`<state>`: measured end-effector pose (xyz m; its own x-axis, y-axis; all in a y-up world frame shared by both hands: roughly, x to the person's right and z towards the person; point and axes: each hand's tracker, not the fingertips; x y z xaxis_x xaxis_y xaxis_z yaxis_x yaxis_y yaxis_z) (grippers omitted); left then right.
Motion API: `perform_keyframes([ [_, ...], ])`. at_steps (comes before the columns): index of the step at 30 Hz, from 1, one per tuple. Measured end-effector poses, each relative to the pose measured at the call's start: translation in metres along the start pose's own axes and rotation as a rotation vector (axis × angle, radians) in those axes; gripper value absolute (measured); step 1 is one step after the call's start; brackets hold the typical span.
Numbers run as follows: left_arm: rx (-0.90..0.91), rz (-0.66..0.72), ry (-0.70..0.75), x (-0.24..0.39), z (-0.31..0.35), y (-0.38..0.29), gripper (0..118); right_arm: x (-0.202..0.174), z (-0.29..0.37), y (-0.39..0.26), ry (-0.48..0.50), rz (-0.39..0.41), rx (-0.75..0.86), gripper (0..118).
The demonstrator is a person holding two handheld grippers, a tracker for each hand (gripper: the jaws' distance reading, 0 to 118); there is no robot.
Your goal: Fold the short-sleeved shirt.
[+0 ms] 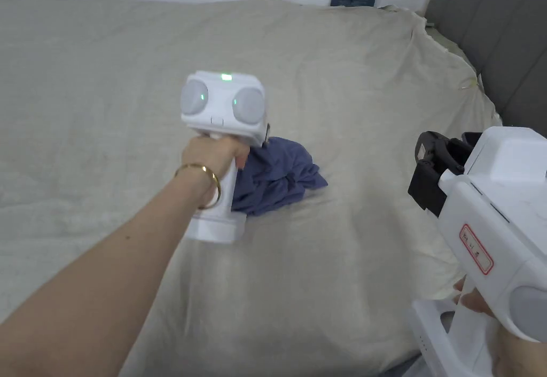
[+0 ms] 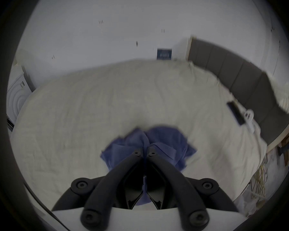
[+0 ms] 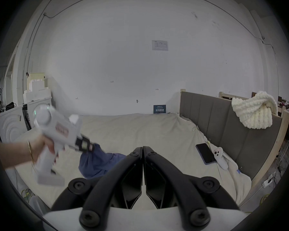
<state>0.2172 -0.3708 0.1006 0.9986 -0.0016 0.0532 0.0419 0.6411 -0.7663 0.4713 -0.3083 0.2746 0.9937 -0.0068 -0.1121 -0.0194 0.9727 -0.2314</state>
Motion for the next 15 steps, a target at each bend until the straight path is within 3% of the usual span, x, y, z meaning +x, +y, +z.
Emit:
perform_keyframes([
  [4,-0.091,0.038,0.003,0.0,-0.032,-0.034,2,-0.002,-0.007,-0.005,0.001,-0.007,-0.028,0],
  [5,-0.097,0.046,0.013,0.001,-0.036,-0.04,9,-0.004,-0.008,-0.006,-0.001,-0.01,-0.034,0],
  [7,-0.103,0.037,0.008,0.001,-0.04,-0.045,38,-0.005,-0.012,-0.008,0.003,-0.016,-0.046,0],
  [9,-0.087,0.038,0.018,-0.001,-0.035,-0.046,75,-0.006,-0.015,-0.009,0.004,-0.018,-0.055,0],
  [12,0.054,0.142,-0.015,-0.014,-0.01,-0.037,110,-0.008,-0.019,-0.008,0.008,-0.013,-0.057,0],
  [15,0.249,0.157,-0.051,-0.027,0.026,-0.026,115,-0.011,-0.023,-0.005,0.017,-0.012,-0.053,0],
])
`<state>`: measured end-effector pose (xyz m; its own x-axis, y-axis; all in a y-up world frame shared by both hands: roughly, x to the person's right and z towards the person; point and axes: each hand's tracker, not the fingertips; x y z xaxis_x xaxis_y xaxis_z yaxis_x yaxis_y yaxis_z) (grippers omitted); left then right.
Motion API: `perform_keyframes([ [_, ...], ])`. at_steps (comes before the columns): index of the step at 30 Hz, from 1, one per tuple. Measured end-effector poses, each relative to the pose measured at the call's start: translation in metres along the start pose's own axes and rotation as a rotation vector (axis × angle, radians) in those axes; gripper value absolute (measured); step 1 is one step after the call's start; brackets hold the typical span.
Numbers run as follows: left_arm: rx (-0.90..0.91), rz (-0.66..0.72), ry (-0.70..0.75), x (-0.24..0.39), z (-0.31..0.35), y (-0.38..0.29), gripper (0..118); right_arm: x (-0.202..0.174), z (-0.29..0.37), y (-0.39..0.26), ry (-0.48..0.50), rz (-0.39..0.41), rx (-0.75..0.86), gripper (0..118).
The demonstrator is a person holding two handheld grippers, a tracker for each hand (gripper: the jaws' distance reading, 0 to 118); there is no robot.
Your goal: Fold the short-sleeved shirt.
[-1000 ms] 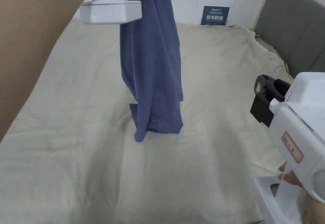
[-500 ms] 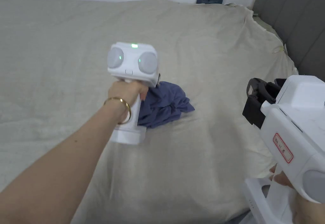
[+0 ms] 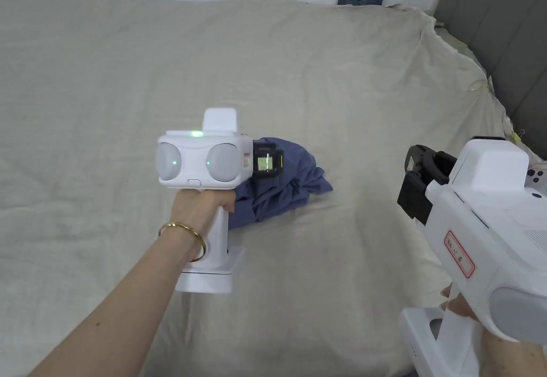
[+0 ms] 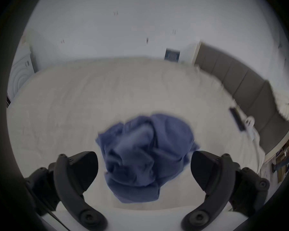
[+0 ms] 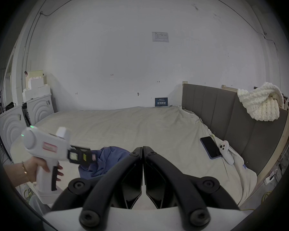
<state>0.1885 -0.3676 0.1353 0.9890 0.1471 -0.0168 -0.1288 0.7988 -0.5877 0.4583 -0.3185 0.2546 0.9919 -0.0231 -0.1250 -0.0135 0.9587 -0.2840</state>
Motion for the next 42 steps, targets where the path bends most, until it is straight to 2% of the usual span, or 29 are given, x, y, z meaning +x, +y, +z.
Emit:
perform_keyframes([
  [6,0.389,-0.147,0.153,-0.016,0.076,0.008,115,-0.012,-0.005,0.011,0.019,0.023,0.055,0],
  [11,0.5,-0.208,0.25,-0.033,0.12,-0.003,110,-0.021,-0.007,0.014,0.043,0.015,0.097,0],
  [13,0.507,-0.175,0.244,-0.041,0.133,-0.012,87,-0.026,-0.007,0.013,0.046,0.013,0.109,0],
  [14,0.515,-0.152,0.251,-0.044,0.138,-0.017,72,-0.03,-0.005,0.013,0.047,0.015,0.114,0],
  [15,0.518,-0.133,0.255,-0.046,0.142,-0.023,50,-0.033,-0.004,0.012,0.053,0.016,0.121,0],
  [16,0.514,-0.118,0.253,-0.05,0.144,-0.028,37,-0.035,-0.002,0.011,0.057,0.017,0.125,0],
  [18,0.519,-0.1,0.24,-0.055,0.147,-0.035,11,-0.04,0.001,0.009,0.065,0.02,0.129,0],
  [19,0.52,-0.105,0.245,-0.054,0.151,-0.04,3,-0.042,0.003,0.007,0.071,0.02,0.13,0],
  [23,0.501,-0.128,0.243,-0.056,0.153,-0.049,0,-0.047,0.008,0.001,0.083,0.018,0.121,0],
  [28,0.471,-0.079,0.237,-0.06,0.151,-0.057,0,-0.049,0.013,-0.007,0.085,0.002,0.102,0],
  [40,0.432,-0.071,0.225,-0.059,0.148,-0.066,0,-0.05,0.01,-0.005,0.087,0.023,0.079,0],
  [41,0.433,-0.071,0.224,-0.059,0.148,-0.065,0,-0.05,0.008,-0.004,0.088,0.026,0.074,1],
  [42,0.435,-0.071,0.222,-0.059,0.148,-0.064,0,-0.05,0.005,-0.002,0.088,0.025,0.07,10],
])
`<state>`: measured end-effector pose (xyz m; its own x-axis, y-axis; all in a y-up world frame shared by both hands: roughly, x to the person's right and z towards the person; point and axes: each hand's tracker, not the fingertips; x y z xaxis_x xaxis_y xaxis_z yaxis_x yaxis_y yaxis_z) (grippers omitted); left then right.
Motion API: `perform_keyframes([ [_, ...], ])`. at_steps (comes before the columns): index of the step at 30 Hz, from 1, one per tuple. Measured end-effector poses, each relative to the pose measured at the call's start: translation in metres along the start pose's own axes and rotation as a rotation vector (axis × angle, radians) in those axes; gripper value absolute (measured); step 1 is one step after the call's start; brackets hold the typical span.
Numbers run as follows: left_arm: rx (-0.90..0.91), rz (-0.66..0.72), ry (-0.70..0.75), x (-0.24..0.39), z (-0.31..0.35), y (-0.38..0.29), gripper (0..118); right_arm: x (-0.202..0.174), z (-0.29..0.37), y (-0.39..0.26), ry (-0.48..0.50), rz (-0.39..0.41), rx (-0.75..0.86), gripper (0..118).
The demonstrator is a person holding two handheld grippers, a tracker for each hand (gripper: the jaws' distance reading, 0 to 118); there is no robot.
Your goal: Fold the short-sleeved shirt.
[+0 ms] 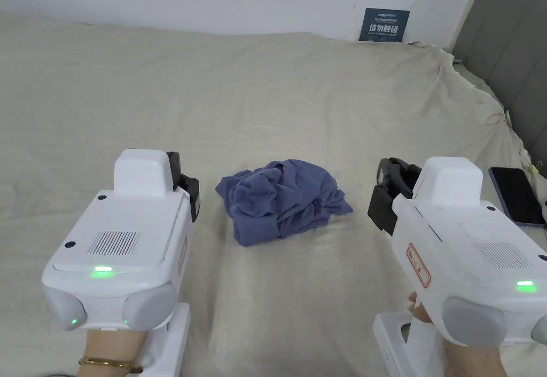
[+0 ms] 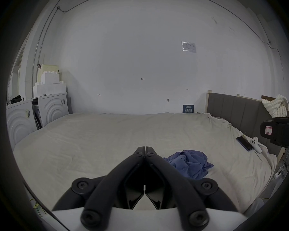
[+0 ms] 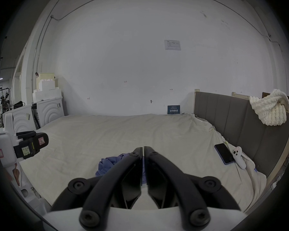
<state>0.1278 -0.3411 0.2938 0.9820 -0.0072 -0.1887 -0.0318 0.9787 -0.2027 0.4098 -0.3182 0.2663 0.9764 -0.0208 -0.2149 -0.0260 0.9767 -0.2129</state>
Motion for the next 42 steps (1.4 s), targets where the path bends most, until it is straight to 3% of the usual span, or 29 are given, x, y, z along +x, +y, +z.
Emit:
perform_keyframes([
  [1,0.003,-0.001,-0.001,0.001,0.002,0.001,0,0.0,-0.003,0.001,-0.001,0.004,-0.004,27],
  [2,0.005,-0.002,-0.003,0.001,0.003,0.003,0,0.001,-0.005,0.003,0.006,0.002,-0.007,51],
  [3,0.006,-0.002,-0.003,0.001,0.002,0.004,0,0.0,-0.009,0.004,0.007,0.004,-0.016,88],
  [4,0.009,0.001,-0.005,0.0,0.002,0.005,0,0.0,-0.011,0.005,0.004,0.006,-0.018,99],
  [7,0.025,0.024,-0.007,-0.003,-0.003,0.01,0,-0.002,-0.019,0.011,-0.023,0.028,-0.011,104],
  [10,0.004,0.071,-0.035,-0.005,-0.008,0.023,11,0.002,-0.037,0.017,-0.017,0.012,-0.078,118],
  [11,0.0,0.09,-0.042,-0.007,-0.01,0.026,24,0.004,-0.044,0.02,-0.016,0.003,-0.096,118],
  [13,-0.012,0.119,-0.05,-0.01,-0.019,0.031,93,0.013,-0.061,0.024,-0.019,-0.011,-0.115,118],
  [14,-0.031,0.124,-0.056,-0.012,-0.025,0.034,118,0.015,-0.07,0.026,-0.028,-0.012,-0.13,118],
  [21,-0.185,0.104,-0.095,-0.009,-0.1,0.048,118,0.026,-0.142,0.035,-0.058,0.043,-0.274,118],
  [26,-0.41,0.026,-0.111,0.002,-0.174,0.044,118,0.035,-0.197,0.02,-0.083,0.008,-0.466,118],
  [28,-0.514,-0.047,-0.101,0.008,-0.205,0.03,118,0.036,-0.208,0.013,-0.095,-0.003,-0.491,118],
  [33,-0.785,-0.07,-0.047,0.012,-0.278,-0.023,118,0.037,-0.216,-0.001,-0.114,-0.013,-0.493,118],
  [40,-0.843,-0.045,-0.048,0.026,-0.31,-0.049,87,0.041,-0.222,-0.008,-0.108,-0.001,-0.489,118],
  [41,-0.852,-0.052,-0.058,0.029,-0.31,-0.05,76,0.041,-0.222,-0.008,-0.106,-0.002,-0.489,118],
  [42,-0.859,-0.052,-0.071,0.032,-0.31,-0.052,54,0.042,-0.222,-0.008,-0.106,-0.006,-0.487,118],
])
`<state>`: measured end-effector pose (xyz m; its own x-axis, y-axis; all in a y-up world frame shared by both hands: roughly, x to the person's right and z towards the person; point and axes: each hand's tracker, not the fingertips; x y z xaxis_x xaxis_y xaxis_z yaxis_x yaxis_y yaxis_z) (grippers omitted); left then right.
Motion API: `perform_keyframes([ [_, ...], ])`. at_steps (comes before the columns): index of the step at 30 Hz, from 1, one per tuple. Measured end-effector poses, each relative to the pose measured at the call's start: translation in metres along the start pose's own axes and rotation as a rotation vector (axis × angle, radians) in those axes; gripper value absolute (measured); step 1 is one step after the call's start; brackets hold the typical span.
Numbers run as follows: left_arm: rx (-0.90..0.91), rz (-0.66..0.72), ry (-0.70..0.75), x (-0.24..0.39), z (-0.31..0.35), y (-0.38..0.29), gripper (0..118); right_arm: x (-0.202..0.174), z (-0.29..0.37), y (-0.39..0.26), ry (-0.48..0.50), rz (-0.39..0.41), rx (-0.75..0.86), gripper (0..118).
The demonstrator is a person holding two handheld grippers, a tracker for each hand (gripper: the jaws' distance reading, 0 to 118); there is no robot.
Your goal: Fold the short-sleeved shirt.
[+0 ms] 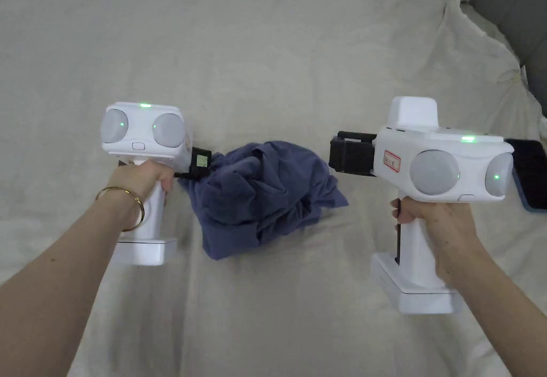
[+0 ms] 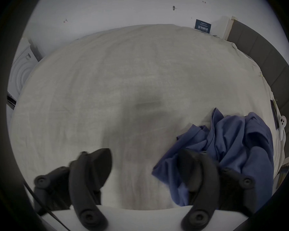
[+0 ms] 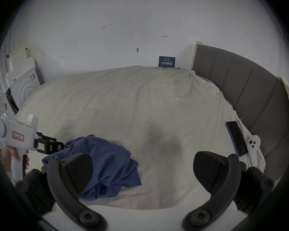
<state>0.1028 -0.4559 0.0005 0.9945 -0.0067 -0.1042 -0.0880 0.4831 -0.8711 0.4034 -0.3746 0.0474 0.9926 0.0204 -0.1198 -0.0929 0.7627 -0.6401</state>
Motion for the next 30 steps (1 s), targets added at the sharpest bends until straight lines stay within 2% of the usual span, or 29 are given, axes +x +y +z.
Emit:
perform_keyframes([
  [1,-0.019,-0.009,-0.031,0.002,-0.002,-0.003,37,0.001,0.0,0.001,0.001,-0.005,-0.001,118],
  [2,-0.051,-0.002,-0.051,0.004,-0.005,-0.005,34,0.003,-0.002,0.003,0.003,-0.011,-0.003,118],
  [5,-0.027,-0.024,-0.033,0.011,-0.005,-0.004,4,0.004,-0.004,0.009,0.007,-0.032,-0.018,118],
  [8,-0.026,-0.047,-0.021,0.008,0.006,0.0,0,0.001,-0.016,0.016,-0.005,-0.009,-0.104,118],
  [11,0.105,0.055,-0.082,-0.008,0.033,-0.003,0,-0.002,-0.04,0.015,0.003,0.009,-0.217,117],
  [14,0.169,0.143,-0.114,-0.023,0.053,-0.006,0,-0.002,-0.068,0.005,0.001,-0.011,-0.312,111],
  [18,0.187,0.133,-0.091,-0.032,0.063,-0.013,0,-0.001,-0.092,-0.009,-0.043,-0.059,-0.413,83],
  [23,0.178,0.124,-0.08,-0.032,0.06,-0.021,0,-0.009,-0.101,-0.023,0.005,-0.1,-0.438,54],
  [26,0.164,0.127,-0.07,-0.033,0.057,-0.025,0,-0.014,-0.106,-0.029,0.044,-0.156,-0.461,10],
  [28,0.159,0.126,-0.06,-0.031,0.056,-0.027,0,-0.017,-0.107,-0.033,0.068,-0.219,-0.477,4],
  [30,0.156,0.122,-0.055,-0.033,0.056,-0.028,0,-0.017,-0.105,-0.033,0.066,-0.179,-0.474,4],
])
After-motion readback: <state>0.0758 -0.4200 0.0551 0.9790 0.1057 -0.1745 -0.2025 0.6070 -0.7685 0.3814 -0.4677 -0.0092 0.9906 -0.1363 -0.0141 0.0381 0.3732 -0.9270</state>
